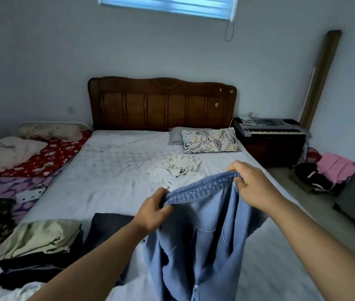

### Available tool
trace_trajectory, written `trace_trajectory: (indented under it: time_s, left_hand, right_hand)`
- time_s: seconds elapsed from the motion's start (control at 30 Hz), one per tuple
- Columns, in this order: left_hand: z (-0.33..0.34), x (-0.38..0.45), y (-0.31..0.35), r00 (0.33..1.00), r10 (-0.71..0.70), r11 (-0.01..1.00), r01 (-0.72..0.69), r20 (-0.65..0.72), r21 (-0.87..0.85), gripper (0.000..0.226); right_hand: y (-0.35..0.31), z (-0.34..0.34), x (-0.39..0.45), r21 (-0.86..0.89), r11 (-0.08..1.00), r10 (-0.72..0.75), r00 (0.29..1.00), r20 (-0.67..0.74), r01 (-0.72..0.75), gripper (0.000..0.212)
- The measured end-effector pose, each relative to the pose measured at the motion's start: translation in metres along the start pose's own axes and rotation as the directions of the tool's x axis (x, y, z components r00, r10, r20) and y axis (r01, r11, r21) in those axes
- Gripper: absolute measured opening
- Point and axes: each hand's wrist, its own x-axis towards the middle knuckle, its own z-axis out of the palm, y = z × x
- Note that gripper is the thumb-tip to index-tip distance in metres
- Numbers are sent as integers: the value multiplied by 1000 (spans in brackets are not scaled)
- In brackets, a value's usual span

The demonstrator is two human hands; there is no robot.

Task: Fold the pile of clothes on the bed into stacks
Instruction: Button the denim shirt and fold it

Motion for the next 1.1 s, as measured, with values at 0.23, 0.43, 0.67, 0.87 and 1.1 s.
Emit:
trace_trajectory:
  time_s: [0.23,0.43,0.67,0.87,1.1]
  left_hand:
    - [-16,6,14,927,-75,997,80,369,3,34]
    - [-26,3,4,890,-186,982,160,416,97,17]
    - [-31,-2,11,963,39,991,-3,267,-133,38]
    - [-32,2,10,985,168,956,-174,44,238,43]
    - [-34,3,6,972,224,877,-170,-68,450,27]
  right_hand:
    - [28,2,-4,-209,977,41,999,1,-40,33]
    - [29,2,-3,-252,961,102,994,-46,-110,28]
    - [32,1,1,-216,956,187,980,-71,-198,19]
    - [32,1,3,-213,957,183,979,-85,-197,20]
    - [26,1,6,-209,960,169,980,-102,-187,17]
